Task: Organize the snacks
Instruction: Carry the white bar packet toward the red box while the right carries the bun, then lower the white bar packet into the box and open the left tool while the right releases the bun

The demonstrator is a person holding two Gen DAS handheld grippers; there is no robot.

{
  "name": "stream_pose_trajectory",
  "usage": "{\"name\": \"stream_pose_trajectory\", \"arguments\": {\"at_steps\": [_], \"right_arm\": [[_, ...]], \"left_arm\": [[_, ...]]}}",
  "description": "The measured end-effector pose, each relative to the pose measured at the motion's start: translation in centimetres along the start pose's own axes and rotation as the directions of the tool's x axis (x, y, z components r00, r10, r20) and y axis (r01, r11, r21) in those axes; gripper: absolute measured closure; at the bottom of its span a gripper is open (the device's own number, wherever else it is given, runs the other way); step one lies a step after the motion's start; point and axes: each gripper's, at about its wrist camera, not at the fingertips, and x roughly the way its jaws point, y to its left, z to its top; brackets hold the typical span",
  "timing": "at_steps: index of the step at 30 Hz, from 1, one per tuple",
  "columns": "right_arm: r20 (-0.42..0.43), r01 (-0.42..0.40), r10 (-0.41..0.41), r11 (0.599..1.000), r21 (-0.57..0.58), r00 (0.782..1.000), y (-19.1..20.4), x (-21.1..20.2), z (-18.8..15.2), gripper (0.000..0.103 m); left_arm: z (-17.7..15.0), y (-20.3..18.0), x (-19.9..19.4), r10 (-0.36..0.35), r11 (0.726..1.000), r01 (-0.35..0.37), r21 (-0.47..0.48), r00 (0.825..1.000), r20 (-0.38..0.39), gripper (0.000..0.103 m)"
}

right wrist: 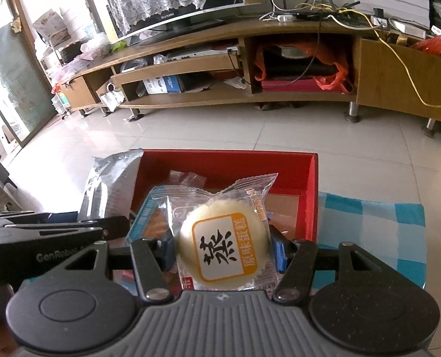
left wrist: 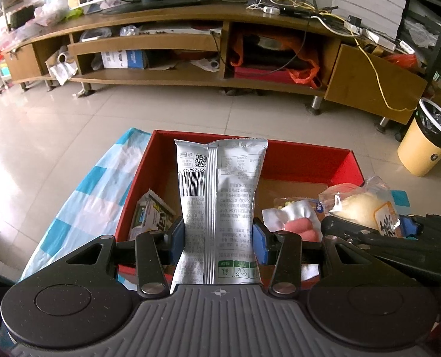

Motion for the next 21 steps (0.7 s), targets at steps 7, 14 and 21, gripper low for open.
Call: {"name": "stream_pose_trajectory", "arguments": {"at_steps": [7, 14, 21], "right_arm": [[-0.015, 0.015, -0.015, 1.0, 0.013, 1.0, -0.8, 0.9, 0.4, 0.044], [-0.029, 0.031, -0.03, 0.999, 0.027, 0.999, -1.5, 2.0, 0.6, 0.044], [-0.04, 0.042, -0.042, 0.999, 0.015, 0.998, -1.4, 3.0, 0.7, 0.044]], "left_arm": [[0.4, -0.3, 1.2, 0.007, 1.0, -0.007, 0.008, 1.0, -0.01, 0.049], [0.6, -0.6, 2.1, 0.021, 1.0, -0.021, 0.013, 1.0, -0.016, 0.049], [0.8, -0.8, 3.0, 0.038, 0.999, -0.037, 0.022, 0.999, -0.023, 0.05]]}}
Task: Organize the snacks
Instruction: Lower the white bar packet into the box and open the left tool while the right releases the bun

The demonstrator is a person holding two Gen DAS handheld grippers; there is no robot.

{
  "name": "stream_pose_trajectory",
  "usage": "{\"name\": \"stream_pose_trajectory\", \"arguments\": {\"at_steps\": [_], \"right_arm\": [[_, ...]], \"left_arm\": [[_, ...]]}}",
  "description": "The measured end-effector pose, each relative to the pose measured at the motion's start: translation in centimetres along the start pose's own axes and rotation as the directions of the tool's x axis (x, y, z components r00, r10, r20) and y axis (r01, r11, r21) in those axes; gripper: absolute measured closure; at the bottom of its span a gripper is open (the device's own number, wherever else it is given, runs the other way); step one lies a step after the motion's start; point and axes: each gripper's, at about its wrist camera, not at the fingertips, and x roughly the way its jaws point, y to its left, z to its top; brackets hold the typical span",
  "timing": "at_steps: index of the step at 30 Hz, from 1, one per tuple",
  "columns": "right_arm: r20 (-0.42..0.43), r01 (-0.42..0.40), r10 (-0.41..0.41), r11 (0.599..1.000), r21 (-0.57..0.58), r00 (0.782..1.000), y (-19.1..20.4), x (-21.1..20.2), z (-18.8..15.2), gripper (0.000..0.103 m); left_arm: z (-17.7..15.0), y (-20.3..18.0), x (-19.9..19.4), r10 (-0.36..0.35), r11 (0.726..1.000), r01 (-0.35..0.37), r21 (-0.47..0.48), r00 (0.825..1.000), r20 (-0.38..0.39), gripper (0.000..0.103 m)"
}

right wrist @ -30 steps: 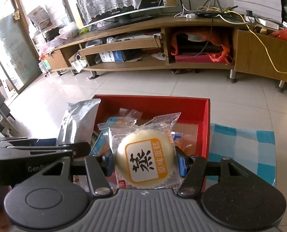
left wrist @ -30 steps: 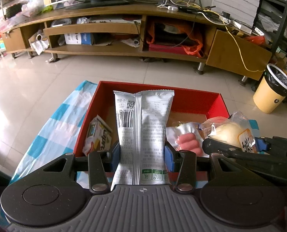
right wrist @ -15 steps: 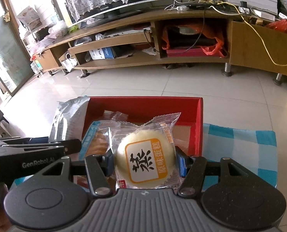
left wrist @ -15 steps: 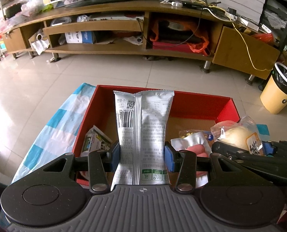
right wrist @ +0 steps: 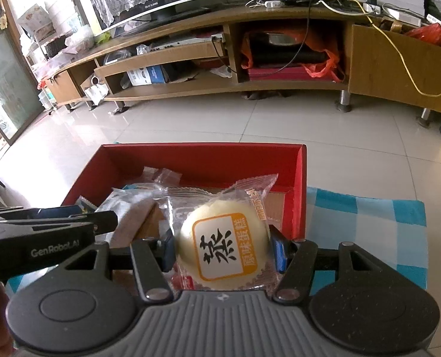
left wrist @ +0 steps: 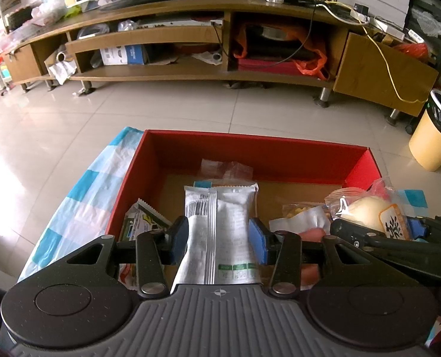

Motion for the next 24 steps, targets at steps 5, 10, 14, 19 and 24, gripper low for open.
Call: {"name": "stream_pose_trajectory", "arguments": {"at_steps": [5, 10, 14, 19, 24], "right_arm": [[-0.012, 0.008, -0.008, 1.0, -0.009, 1.0, 0.2, 0.8, -0.1, 0.044], [-0.03, -0.002, 0.002, 1.0, -0.005, 1.0, 0.1, 1.6, 0.0, 0.044], [-0.031, -0.005, 0.005, 1.0, 0.0, 1.0, 0.1, 1.8, 0.1, 0.044], [-0.016, 0.01, -0.01, 1.0, 0.013, 1.0, 0.0, 1.7, 0.2, 0.044], [0.004, 0.026, -0.026, 1.0, 0.018, 1.0, 0.0, 1.2, 0.3, 0.044]], "left_arm": [[0.1, -0.1, 0.5, 0.005, 1.0, -0.005, 0.0, 1.0, -0.009, 0.05], [0.1, -0.1, 0.6, 0.009, 1.0, -0.009, -0.005, 1.0, -0.009, 0.049], [0.1, 0.0, 0.6, 0.01, 1.0, -0.01, -0.007, 1.0, -0.01, 0.042], [0.2, -0.1, 0.4, 0.016, 1.0, -0.016, -0.007, 1.0, 0.003, 0.031], [0.3, -0.2, -0.2, 0.018, 1.0, -0.018, -0.003, 1.0, 0.021, 0.023]]}}
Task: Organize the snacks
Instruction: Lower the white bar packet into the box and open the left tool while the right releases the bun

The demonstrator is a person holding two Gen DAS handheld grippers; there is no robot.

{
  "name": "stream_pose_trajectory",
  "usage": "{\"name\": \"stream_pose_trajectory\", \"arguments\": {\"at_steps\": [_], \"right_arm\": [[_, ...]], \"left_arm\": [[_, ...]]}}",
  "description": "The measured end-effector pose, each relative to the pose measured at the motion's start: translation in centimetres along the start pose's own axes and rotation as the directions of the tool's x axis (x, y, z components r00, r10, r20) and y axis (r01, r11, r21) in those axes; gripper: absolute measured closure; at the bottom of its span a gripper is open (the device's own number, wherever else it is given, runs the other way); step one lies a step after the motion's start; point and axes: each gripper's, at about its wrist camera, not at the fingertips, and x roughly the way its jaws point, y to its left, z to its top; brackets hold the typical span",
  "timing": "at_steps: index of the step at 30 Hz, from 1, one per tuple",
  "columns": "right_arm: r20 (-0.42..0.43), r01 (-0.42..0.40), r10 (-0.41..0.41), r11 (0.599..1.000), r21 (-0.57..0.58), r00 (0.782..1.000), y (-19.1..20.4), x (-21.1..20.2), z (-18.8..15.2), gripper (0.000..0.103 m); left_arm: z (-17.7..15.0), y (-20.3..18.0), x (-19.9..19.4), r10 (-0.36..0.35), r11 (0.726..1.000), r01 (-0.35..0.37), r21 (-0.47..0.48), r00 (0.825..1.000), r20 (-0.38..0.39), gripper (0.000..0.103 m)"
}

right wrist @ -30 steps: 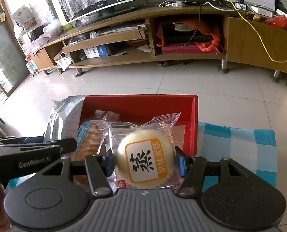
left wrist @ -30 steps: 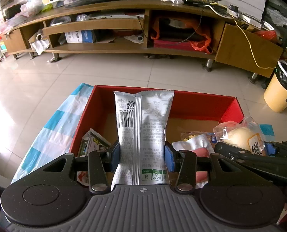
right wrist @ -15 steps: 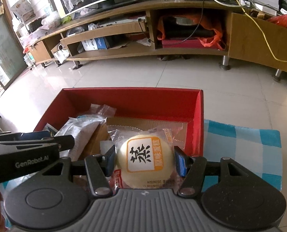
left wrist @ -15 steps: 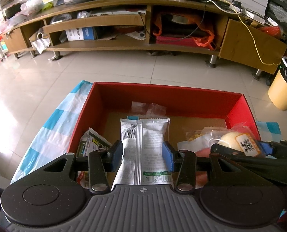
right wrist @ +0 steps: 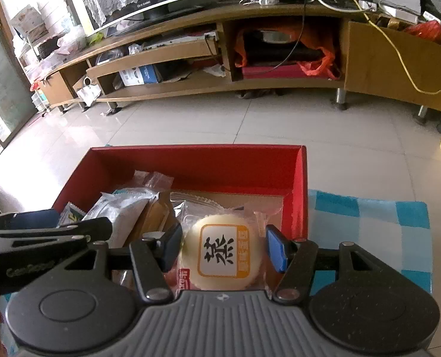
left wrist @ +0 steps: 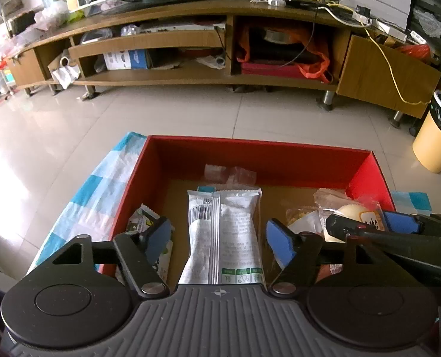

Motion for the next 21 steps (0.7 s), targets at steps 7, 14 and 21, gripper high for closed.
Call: {"name": "stream_pose_trajectory", "arguments": {"at_steps": [7, 14, 21], "right_arm": [[0.021, 0.013, -0.014, 1.0, 0.027, 1.0, -0.5, -0.7, 0.1, 0.043], [0.066, 0.018, -0.022, 0.998, 0.058, 0.998, -1.3, -2.4, 0.4, 0.043], [0.067, 0.016, -0.02, 0.998, 0.059, 0.998, -1.2, -3.8, -0.1, 0.041]], "left_arm": [[0.0, -0.2, -0.6, -0.047, 0.999, 0.047, -0.007, 0.999, 0.007, 0.021], [-0.1, -0.3, -1.3, -0.079, 0.997, 0.079, -0.016, 0.997, 0.009, 0.019], [0.2, 1.7, -3.0, -0.073, 0.996, 0.076, -0.054, 0.996, 0.043, 0.015]]}}
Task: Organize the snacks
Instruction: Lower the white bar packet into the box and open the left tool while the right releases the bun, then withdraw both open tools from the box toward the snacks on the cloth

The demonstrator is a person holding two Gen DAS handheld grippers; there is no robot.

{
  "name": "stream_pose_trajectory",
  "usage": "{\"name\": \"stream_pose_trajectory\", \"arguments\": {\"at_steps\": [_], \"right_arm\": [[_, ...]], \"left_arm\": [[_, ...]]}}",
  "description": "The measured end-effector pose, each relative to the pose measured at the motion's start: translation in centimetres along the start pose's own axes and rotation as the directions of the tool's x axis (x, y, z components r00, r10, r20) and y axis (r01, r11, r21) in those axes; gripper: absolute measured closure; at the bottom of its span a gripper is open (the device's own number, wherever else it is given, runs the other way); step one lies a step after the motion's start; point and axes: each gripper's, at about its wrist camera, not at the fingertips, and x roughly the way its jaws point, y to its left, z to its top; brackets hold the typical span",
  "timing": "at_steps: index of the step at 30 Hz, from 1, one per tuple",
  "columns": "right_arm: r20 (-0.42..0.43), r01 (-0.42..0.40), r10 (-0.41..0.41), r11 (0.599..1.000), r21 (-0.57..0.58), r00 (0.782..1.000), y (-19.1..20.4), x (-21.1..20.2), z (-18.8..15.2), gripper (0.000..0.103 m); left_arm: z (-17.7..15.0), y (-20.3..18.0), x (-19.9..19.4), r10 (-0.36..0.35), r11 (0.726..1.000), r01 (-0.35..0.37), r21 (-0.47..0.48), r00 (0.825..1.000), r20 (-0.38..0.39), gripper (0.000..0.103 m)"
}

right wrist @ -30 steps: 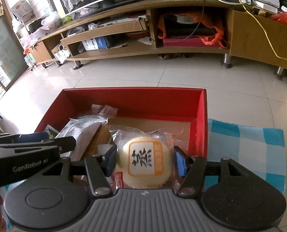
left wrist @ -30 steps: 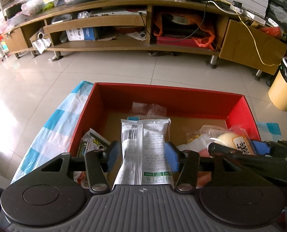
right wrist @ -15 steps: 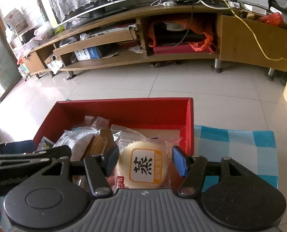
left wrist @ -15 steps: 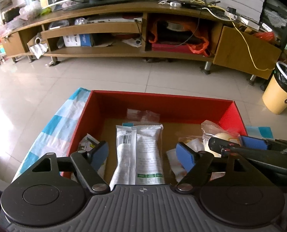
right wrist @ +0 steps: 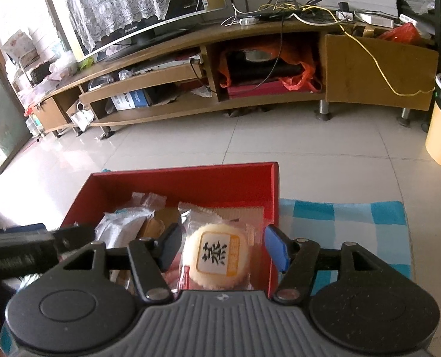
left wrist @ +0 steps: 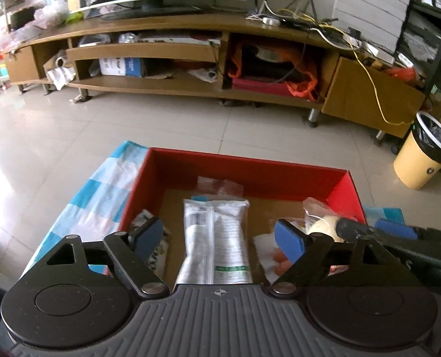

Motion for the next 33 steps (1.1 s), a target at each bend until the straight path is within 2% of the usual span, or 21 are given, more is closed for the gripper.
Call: {"name": "stream_pose_trajectory", "arguments": {"at_steps": [7, 23, 33], "right_arm": [[-0.004, -0.002, 0.002, 1.0, -0.019, 1.0, 0.3, -1.5, -1.0, 0.04], [-0.03, -0.012, 0.011, 1.0, -0.023, 0.999, 0.6, -3.8, -3.7, 0.04], [-0.037, -0.01, 0.009, 1.0, -0.021, 0.999, 0.0, -5.6, -4.9, 0.039]], "left_arm": [[-1.3, 0.5, -0.7, 0.02, 1.0, -0.02, 0.013, 1.0, -0.021, 0.015], [-5.0, 0.0, -3.1, -0.009, 0.999, 0.011, 0.044, 0.999, -0.049, 0.012], [-8.6, 0.7, -2.2, -0.028, 0.999, 0.033, 0.028, 0.986, -0.162, 0.009]]}}
